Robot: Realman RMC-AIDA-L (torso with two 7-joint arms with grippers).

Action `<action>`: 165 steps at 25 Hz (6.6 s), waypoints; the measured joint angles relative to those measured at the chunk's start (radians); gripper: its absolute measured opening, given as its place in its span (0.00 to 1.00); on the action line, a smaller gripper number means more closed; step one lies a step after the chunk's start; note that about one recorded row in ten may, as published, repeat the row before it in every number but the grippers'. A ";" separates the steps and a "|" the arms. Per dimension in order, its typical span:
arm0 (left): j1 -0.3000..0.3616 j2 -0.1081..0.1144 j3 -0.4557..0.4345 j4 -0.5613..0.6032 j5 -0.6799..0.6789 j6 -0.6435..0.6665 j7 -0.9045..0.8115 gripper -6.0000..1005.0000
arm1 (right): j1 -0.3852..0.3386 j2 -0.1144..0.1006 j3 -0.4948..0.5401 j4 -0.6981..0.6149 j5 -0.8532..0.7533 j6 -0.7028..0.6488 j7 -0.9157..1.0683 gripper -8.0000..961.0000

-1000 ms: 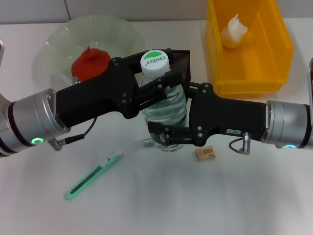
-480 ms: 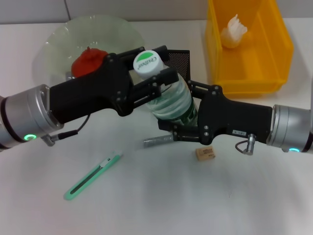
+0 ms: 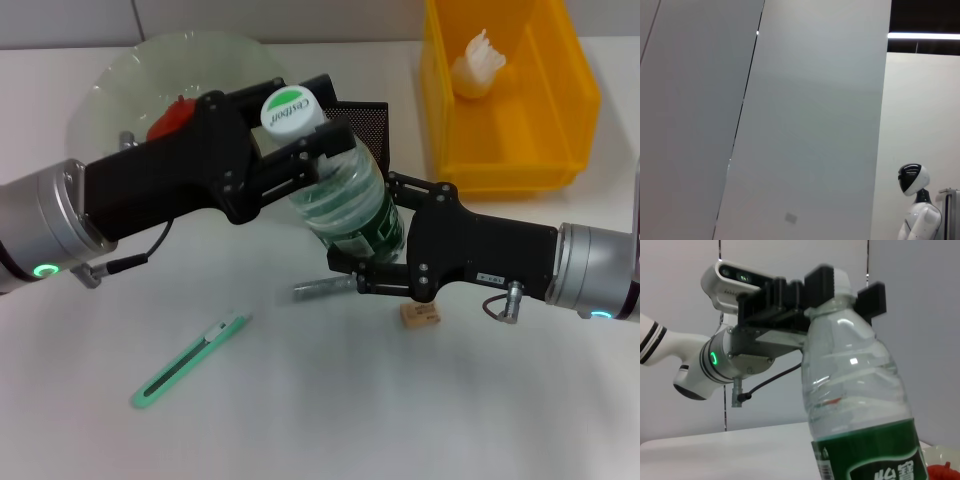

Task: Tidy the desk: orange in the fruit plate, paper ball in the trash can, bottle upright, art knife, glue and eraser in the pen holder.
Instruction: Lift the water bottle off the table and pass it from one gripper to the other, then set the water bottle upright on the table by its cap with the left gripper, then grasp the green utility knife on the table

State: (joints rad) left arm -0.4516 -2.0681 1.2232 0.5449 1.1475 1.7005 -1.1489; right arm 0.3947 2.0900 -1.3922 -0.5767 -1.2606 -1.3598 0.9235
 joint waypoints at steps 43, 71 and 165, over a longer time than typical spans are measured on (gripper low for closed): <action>0.090 0.008 -0.237 0.191 0.147 -0.129 -0.050 0.45 | -0.026 -0.002 0.035 0.024 -0.002 -0.002 -0.009 0.80; 0.103 -0.001 -0.373 -0.039 0.163 -0.299 0.152 0.45 | -0.022 -0.001 0.040 0.035 0.024 -0.001 -0.009 0.80; 0.081 0.003 -0.401 -0.036 0.087 -0.137 0.092 0.76 | -0.014 -0.005 0.045 0.042 0.023 -0.001 -0.009 0.80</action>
State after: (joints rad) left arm -0.3703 -2.0650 0.8224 0.5086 1.2350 1.5638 -1.0572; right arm 0.3806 2.0849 -1.3476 -0.5351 -1.2377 -1.3604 0.9142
